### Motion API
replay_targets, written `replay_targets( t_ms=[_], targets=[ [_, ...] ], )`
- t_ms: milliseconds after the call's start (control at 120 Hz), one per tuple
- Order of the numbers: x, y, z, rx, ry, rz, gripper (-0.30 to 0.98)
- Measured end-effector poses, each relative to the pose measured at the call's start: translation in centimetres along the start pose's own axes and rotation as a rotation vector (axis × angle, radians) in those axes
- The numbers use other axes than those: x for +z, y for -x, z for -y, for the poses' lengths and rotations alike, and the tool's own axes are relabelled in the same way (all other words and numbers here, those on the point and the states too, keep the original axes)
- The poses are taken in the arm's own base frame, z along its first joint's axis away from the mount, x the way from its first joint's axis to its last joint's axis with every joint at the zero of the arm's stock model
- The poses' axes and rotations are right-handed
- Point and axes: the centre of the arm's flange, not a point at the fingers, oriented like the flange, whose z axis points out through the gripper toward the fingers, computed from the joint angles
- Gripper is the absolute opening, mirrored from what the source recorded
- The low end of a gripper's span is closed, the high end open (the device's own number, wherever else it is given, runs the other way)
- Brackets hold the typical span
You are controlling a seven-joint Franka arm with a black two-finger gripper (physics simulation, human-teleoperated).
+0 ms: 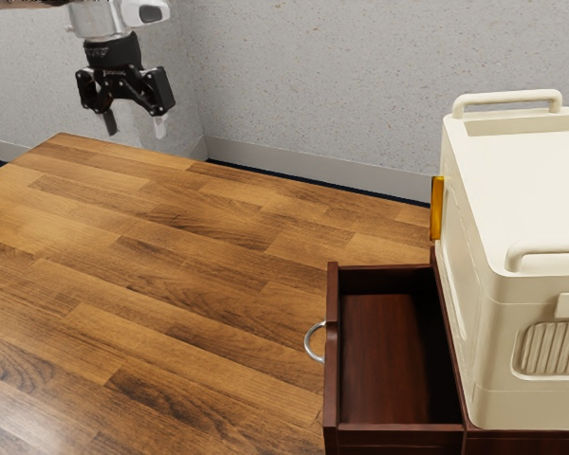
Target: Push the drawer handle with one arm to close the drawer
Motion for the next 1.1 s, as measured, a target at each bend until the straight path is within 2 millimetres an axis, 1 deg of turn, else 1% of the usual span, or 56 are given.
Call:
replay_targets(
  t_ms=[67, 83, 100, 125, 133, 192, 225, 258, 283, 317, 350, 400, 425, 458, 492, 542, 575, 667, 725, 800, 825, 875, 933, 1050, 1100],
  targets=[
    [0.2, -0.4, 1.7, -0.034, 0.005, -0.008, 0.69],
    [0.6, -0.4, 2.0, -0.039, 0.006, -0.003, 0.69],
    [0.8, -0.3, 2.2, -0.042, 0.008, 0.001, 0.69],
    [1.3, 0.3, 2.4, -0.043, 0.013, 0.008, 0.69],
    [1.5, 0.8, 2.4, -0.041, 0.016, 0.011, 0.69],
    [3.9, 5.8, 2.7, -0.019, 0.027, 0.032, 0.69],
    [4.9, 9.2, 2.7, 0.001, 0.024, 0.026, 0.69],
    [5.9, 11.9, 3.0, 0.015, 0.016, 0.015, 0.68],
    [6.8, 13.3, 3.2, 0.024, 0.006, 0.015, 0.68],
    [8.1, 14.0, 3.4, 0.04, -0.008, 0.014, 0.67],
    [9.4, 13.8, 3.2, 0.074, -0.027, 0.006, 0.67],
    [11.7, 12.7, 2.2, 0.141, -0.056, 0.003, 0.67],
    [12.8, 12.0, 1.4, 0.179, -0.071, 0.002, 0.67],
    [13.7, 11.6, 0.2, 0.237, -0.089, -0.008, 0.67],
    [15.0, 11.4, -0.7, 0.299, -0.102, -0.011, 0.66],
    [16.8, 11.3, -1.4, 0.385, -0.111, -0.013, 0.64],
    [17.7, 11.3, -1.9, 0.446, -0.115, -0.022, 0.63],
    [19.5, 10.7, -4.1, 0.631, -0.132, -0.062, 0.58],
    [20.6, 9.8, -5.1, 0.726, -0.131, -0.086, 0.51],
    [22.0, 8.6, -5.8, 0.823, -0.125, -0.105, 0.41],
    [22.3, 8.4, -6.4, 0.861, -0.127, -0.112, 0.38],
    [22.6, 8.4, -7.6, 0.933, -0.131, -0.125, 0.33],
    [22.9, 8.4, -8.4, 0.994, -0.13, -0.132, 0.28],
    [24.5, 9.4, -10.2, 1.096, -0.108, -0.115, 0.21],
    [25.2, 9.5, -10.8, 1.127, -0.094, -0.107, 0.19]
  ],
)
